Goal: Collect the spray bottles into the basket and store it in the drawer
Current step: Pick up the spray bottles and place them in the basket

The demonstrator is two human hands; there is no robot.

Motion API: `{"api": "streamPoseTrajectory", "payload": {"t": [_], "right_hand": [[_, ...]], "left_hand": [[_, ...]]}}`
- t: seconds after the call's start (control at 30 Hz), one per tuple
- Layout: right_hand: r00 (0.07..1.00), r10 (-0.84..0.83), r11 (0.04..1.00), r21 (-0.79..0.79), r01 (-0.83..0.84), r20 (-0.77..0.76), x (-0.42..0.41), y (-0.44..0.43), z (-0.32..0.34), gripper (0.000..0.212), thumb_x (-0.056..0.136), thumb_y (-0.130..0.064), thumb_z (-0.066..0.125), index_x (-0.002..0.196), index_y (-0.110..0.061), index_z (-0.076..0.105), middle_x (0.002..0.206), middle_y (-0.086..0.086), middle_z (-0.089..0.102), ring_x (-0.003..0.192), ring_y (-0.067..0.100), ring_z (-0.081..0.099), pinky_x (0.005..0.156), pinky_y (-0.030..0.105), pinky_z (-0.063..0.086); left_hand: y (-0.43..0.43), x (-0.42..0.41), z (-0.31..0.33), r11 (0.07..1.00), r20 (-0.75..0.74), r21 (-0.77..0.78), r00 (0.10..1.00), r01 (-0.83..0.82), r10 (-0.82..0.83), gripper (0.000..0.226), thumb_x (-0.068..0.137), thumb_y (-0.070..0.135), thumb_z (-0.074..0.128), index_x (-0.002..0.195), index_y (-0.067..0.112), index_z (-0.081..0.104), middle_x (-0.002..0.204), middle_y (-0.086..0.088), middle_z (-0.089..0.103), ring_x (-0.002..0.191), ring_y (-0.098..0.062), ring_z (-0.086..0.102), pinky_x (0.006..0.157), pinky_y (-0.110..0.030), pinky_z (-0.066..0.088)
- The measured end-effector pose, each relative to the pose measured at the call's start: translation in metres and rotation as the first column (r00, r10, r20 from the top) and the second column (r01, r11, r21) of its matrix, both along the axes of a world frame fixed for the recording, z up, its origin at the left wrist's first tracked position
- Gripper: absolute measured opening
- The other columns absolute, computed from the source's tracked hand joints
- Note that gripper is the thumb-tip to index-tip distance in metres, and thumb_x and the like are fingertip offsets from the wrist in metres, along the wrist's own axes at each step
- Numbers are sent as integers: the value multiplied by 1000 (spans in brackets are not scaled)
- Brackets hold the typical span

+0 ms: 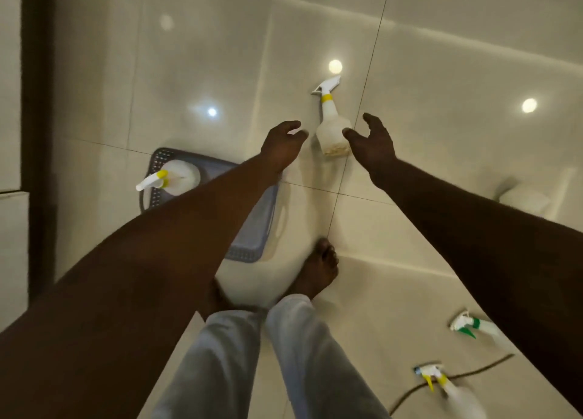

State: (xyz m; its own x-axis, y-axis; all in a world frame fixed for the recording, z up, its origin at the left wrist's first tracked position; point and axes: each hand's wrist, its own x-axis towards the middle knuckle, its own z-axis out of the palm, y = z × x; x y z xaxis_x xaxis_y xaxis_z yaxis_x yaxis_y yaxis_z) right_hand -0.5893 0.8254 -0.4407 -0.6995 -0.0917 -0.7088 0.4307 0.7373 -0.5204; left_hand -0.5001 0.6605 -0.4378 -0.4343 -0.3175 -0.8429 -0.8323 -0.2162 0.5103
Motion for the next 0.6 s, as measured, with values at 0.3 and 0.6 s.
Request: {"api": "streamPoseTrajectory", "payload": {"t": [0.3, 0.6], "right_hand": [[987, -43, 998, -47, 51, 153, -21, -5, -73, 69, 100, -44, 61, 161, -25, 33, 163, 6, 39, 141, 29, 47, 111, 42, 48], [984, -72, 982, -159, 98, 162, -1, -5, -45, 63, 95, -43, 67, 151, -24, 45, 134, -3, 59, 119, 16, 62, 93, 31, 54]], "left_hand": [[44, -45, -82, 976, 117, 180, 988, -119, 99, 57, 103, 44, 55, 150, 12, 46, 144, -15, 57, 127, -36, 60, 92, -43, 55], [45, -18, -57, 975, -79, 109, 977, -191, 200, 62, 99, 30, 68, 153, 16, 42, 146, -9, 59, 127, -26, 62, 104, -40, 55]]}}
